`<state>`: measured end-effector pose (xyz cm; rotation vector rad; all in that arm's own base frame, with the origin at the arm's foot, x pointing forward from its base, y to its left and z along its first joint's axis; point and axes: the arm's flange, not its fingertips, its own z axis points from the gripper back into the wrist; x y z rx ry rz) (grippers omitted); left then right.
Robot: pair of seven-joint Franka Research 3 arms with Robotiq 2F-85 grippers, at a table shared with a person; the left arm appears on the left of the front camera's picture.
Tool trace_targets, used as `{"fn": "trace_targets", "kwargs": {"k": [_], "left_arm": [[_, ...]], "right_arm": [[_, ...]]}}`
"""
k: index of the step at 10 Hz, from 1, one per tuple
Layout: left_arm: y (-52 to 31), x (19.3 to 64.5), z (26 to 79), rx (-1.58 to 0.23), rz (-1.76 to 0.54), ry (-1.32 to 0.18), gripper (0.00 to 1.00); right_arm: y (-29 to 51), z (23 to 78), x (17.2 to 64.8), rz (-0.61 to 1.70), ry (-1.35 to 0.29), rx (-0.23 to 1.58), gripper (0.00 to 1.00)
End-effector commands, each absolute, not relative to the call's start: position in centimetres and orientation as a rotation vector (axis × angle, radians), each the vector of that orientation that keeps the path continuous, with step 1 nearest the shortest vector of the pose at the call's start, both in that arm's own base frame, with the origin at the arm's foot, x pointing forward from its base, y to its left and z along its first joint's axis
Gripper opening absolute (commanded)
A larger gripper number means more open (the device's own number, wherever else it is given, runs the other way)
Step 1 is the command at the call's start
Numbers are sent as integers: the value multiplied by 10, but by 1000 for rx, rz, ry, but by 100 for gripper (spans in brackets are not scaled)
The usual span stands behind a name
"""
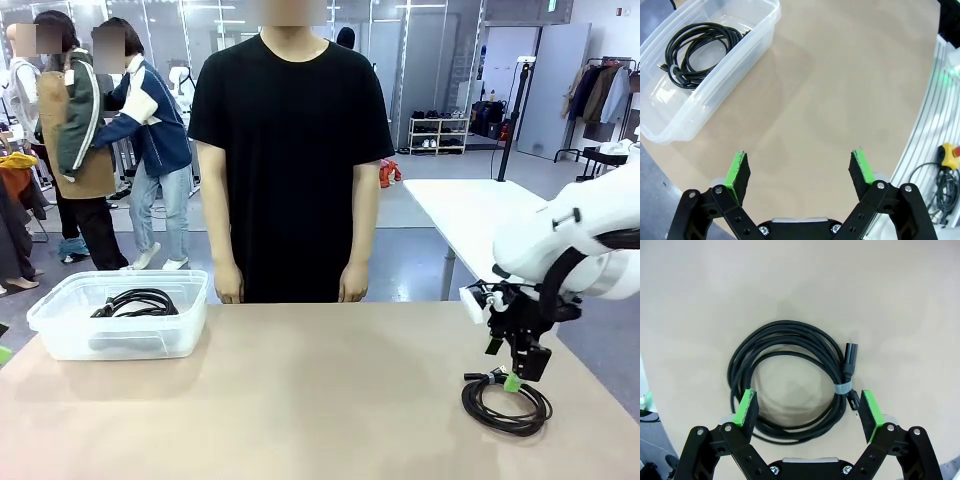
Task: Organize and store the cables.
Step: Place the USB Extension Cable into the Organizing box.
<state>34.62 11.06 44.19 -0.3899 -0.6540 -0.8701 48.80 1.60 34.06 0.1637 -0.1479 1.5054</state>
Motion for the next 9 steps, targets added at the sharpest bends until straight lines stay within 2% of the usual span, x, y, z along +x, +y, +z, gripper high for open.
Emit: {"fn": "trace_targets", "kwargs": {"k": [1, 8, 9], "left_arm": [[112, 346, 442, -392, -883, -656, 100], [112, 346, 442, -392, -883, -656, 100], [112, 346, 442, -392, -883, -656, 100]], "right_arm": [[23, 325, 508, 1478, -95, 139, 100], [21, 300, 521, 1458, -50, 128, 100], [19, 300, 522, 1458, -64, 112, 68]]}}
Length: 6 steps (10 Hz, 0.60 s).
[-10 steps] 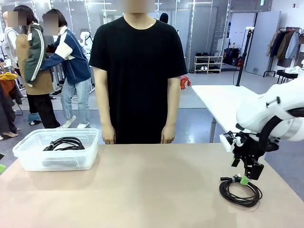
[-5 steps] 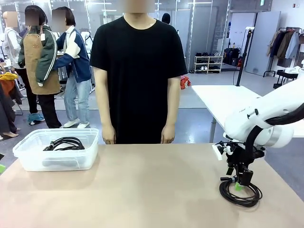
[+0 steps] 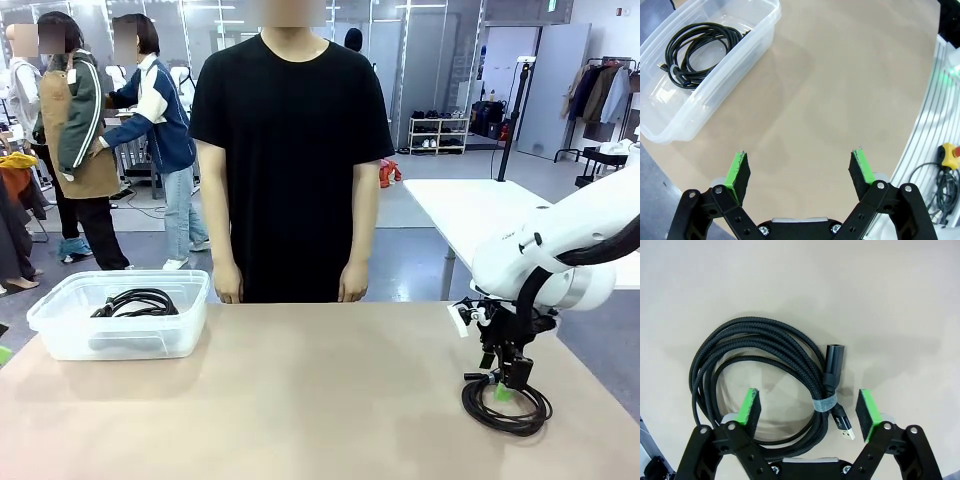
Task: Organize and store the cables.
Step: Place the USB Extension Cable into the Organizing box.
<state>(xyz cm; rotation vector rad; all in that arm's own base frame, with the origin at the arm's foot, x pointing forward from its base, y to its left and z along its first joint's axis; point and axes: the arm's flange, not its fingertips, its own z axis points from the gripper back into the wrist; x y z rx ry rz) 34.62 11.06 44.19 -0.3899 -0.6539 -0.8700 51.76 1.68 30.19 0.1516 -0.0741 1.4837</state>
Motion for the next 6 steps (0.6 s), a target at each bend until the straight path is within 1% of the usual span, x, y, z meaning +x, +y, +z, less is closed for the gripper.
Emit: {"fn": "trace_targets", "kwargs": {"k": [1, 2, 3, 5, 6], "left_arm": [[112, 346, 442, -392, -883, -656, 100], [112, 346, 442, -392, -883, -656, 100], [112, 346, 442, -392, -883, -656, 100], [112, 346, 442, -392, -883, -656, 100], [112, 346, 442, -392, -883, -656, 100]], "right_arm": [[19, 301, 521, 1453, -66, 110, 40], [19, 303, 520, 1455, -67, 99, 8], [20, 304, 520, 1455, -71, 96, 0], [20, 304, 521, 1455, -62, 94, 0], [20, 305, 521, 1456, -59, 92, 3]]}}
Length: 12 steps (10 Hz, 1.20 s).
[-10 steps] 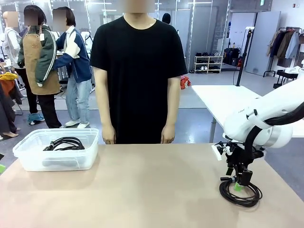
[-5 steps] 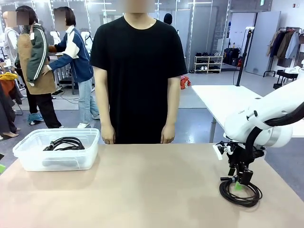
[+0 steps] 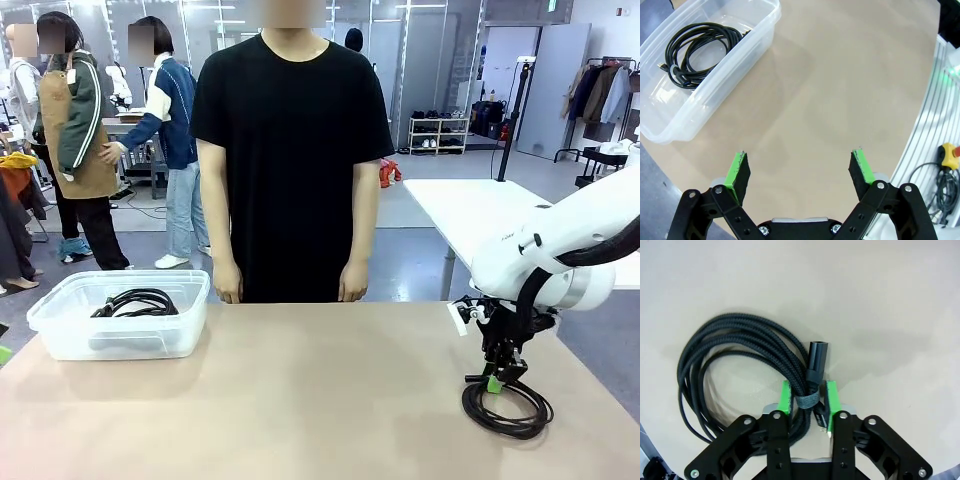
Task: Organize and store the cables.
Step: Place the USB Extension Cable into the Organizing box.
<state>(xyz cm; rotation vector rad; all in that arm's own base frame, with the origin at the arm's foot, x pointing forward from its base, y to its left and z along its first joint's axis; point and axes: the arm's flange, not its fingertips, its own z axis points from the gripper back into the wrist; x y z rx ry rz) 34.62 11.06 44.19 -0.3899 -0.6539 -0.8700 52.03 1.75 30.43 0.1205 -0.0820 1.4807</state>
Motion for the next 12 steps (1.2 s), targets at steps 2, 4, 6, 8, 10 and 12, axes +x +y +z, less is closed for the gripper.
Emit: {"fn": "trace_targets", "kwargs": {"k": [2, 4, 6, 8, 10, 12], "left_arm": [[112, 346, 442, -392, -883, -656, 100], [112, 346, 442, -392, -883, -656, 100], [112, 346, 442, -392, -883, -656, 100], [112, 346, 442, -392, -883, -656, 100], [112, 346, 442, -392, -883, -656, 100], [112, 346, 442, -392, -883, -656, 100]], "right_arm": [[24, 315, 521, 1462, -66, 74, 0], [32, 341, 518, 1465, -65, 61, 0], [51, 379, 513, 1479, -56, 22, 0], [80, 409, 511, 1491, -53, -29, 0], [126, 427, 515, 1478, -64, -47, 0], [188, 435, 525, 1471, -69, -23, 0]]}}
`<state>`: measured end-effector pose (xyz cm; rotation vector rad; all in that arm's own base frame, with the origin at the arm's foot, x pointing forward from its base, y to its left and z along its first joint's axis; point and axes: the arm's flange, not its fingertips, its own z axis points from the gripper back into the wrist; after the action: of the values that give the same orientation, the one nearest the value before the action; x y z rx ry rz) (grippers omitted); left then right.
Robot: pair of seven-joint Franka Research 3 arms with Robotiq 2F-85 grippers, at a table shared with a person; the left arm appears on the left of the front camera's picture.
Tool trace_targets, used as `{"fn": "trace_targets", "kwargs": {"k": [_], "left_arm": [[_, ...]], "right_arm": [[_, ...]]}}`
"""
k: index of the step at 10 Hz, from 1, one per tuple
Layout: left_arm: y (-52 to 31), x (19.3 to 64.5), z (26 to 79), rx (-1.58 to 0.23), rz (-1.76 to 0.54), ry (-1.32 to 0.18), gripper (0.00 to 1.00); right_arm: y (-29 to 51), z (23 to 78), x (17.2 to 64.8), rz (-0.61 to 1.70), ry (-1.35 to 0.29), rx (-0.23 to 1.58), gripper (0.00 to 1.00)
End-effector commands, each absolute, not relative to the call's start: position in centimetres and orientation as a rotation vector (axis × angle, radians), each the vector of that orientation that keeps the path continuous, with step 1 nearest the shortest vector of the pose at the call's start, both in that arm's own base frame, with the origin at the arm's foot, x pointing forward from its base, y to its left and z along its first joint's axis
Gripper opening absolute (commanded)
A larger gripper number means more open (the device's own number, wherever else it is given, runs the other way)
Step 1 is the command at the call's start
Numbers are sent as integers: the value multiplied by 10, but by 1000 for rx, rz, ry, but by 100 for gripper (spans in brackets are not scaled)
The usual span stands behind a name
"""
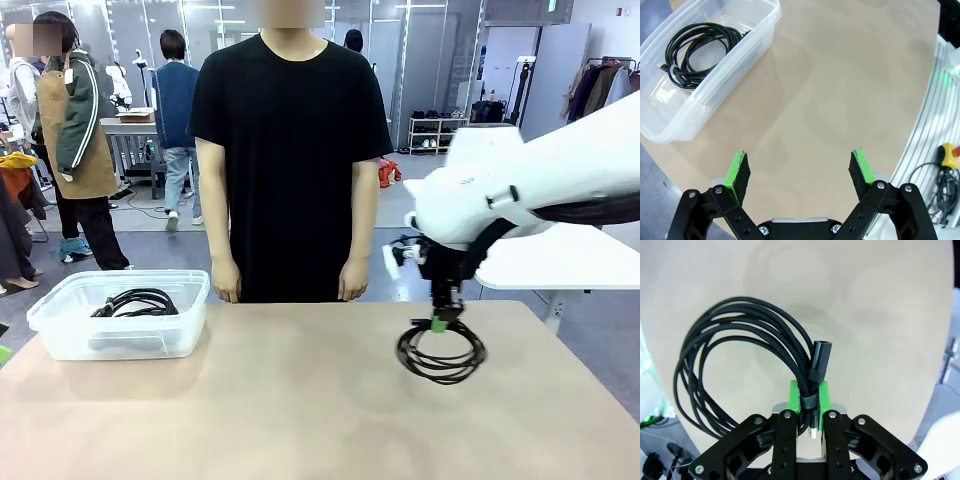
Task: Organize and store the cables.
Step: Place the USB Extension Cable into the Organizing box.
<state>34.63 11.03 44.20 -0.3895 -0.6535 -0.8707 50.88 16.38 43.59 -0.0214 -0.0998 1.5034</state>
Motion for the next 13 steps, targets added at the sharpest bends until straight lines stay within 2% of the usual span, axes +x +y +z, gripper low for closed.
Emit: {"fn": "trace_targets", "kwargs": {"k": [1, 4, 7, 13], "left_arm": [[112, 346, 442, -392, -883, -656, 100], [112, 346, 442, -392, -883, -656, 100], [112, 346, 442, -392, -883, -656, 100], [112, 346, 442, -392, -883, -656, 100]], "right_arm": [[222, 435, 530, 1482, -80, -19, 0], [302, 407, 538, 1488, -97, -3, 0], [336, 372, 544, 1481, -95, 60, 0], [341, 325, 532, 1489, -110, 135, 0]]}}
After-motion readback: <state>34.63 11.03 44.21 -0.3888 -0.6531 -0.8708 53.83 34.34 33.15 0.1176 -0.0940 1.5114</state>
